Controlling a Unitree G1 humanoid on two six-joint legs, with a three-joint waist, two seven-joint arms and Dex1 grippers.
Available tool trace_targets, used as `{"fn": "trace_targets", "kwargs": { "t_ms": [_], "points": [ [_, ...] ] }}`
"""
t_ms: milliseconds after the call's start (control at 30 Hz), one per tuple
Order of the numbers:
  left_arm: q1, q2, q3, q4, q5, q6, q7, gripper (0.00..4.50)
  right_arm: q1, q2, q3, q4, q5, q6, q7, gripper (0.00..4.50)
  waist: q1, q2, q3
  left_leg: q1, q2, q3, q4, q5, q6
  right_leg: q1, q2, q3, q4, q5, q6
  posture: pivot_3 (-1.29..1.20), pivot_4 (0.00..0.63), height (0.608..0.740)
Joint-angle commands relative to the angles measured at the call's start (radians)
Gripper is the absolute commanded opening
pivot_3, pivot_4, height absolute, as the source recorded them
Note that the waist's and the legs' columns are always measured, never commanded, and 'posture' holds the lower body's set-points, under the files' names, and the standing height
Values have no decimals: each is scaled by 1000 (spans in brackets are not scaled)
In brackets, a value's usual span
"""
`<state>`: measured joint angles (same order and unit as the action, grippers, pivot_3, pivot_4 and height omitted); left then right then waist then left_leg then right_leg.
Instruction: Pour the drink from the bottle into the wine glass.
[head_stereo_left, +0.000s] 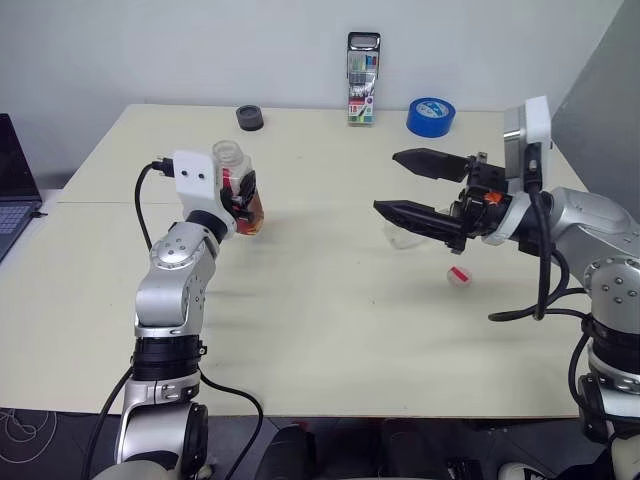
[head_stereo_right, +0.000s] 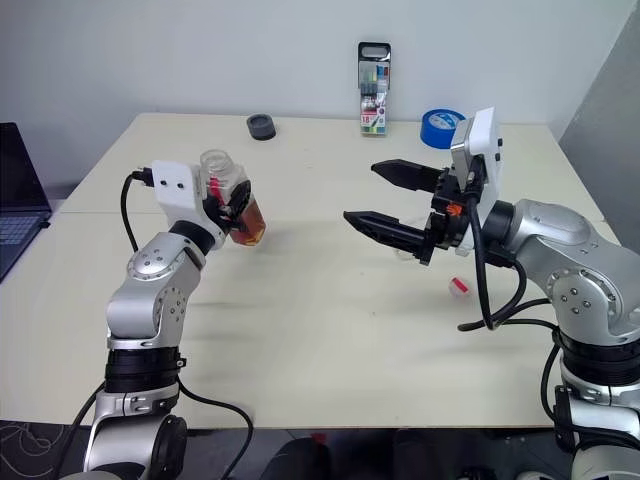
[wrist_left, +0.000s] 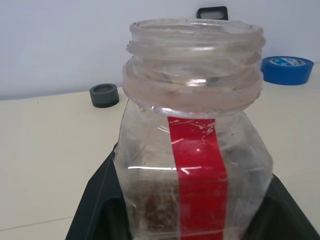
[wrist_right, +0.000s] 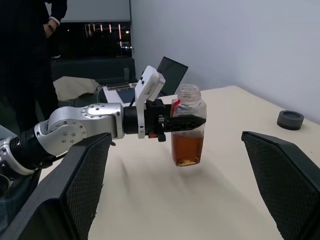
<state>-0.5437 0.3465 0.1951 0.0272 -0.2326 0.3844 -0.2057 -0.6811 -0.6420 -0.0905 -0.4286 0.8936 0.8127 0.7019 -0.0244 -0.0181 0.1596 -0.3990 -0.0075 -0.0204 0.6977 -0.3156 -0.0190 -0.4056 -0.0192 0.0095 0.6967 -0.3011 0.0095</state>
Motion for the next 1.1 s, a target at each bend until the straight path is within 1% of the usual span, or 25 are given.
{"fn": "trace_targets", "kwargs": {
  "t_ms": [33,333,600,633,700,833,867,1033,1100],
  "points": [
    [-12,0,54,30,-26,-82,-13,1883,-14,4,-5,-17,-11,-27,7,4449,0,0,0,0,0,0,0,0,0,0,0,0,0,0,0,0,150,740],
    [13,-13,31,168,-5,-177,-60,1883,-4,18,-3,-23,-21,-24,-9,4449,0,0,0,0,0,0,0,0,0,0,0,0,0,0,0,0,150,740],
    [31,-22,35,194,-12,-210,-75,1883,8,12,-4,-38,-14,-12,-24,4449,0,0,0,0,0,0,0,0,0,0,0,0,0,0,0,0,150,740],
    [33,-22,37,195,-13,-212,-76,2538,8,12,-4,-40,-13,-10,-25,4500,0,0,0,0,0,0,0,0,0,0,0,0,0,0,0,0,150,740],
    [37,-20,41,199,-17,-214,-77,3071,8,12,-2,-40,-14,-10,-26,4500,-1,0,0,0,0,0,0,0,0,0,0,0,1,0,0,0,150,740],
    [51,-16,49,189,-22,-207,-71,4324,5,13,1,-36,-20,-11,-28,4500,-1,0,0,0,0,0,0,0,0,0,0,0,0,0,0,0,150,740],
    [56,-16,49,183,-21,-203,-67,4492,6,13,2,-36,-21,-12,-29,4500,-1,0,0,0,0,0,0,0,0,0,0,0,0,0,0,0,150,740],
    [114,-17,34,102,-9,-156,-44,4492,30,14,2,-51,-28,-16,-38,4500,-1,-1,-1,0,0,0,0,0,0,0,0,0,0,0,0,0,150,740],
    [166,-17,24,27,-14,-98,-38,4492,53,15,-4,-67,-25,-12,-54,4500,-1,-1,-1,0,0,0,0,0,0,0,0,0,0,0,0,0,150,740]
  ]
}}
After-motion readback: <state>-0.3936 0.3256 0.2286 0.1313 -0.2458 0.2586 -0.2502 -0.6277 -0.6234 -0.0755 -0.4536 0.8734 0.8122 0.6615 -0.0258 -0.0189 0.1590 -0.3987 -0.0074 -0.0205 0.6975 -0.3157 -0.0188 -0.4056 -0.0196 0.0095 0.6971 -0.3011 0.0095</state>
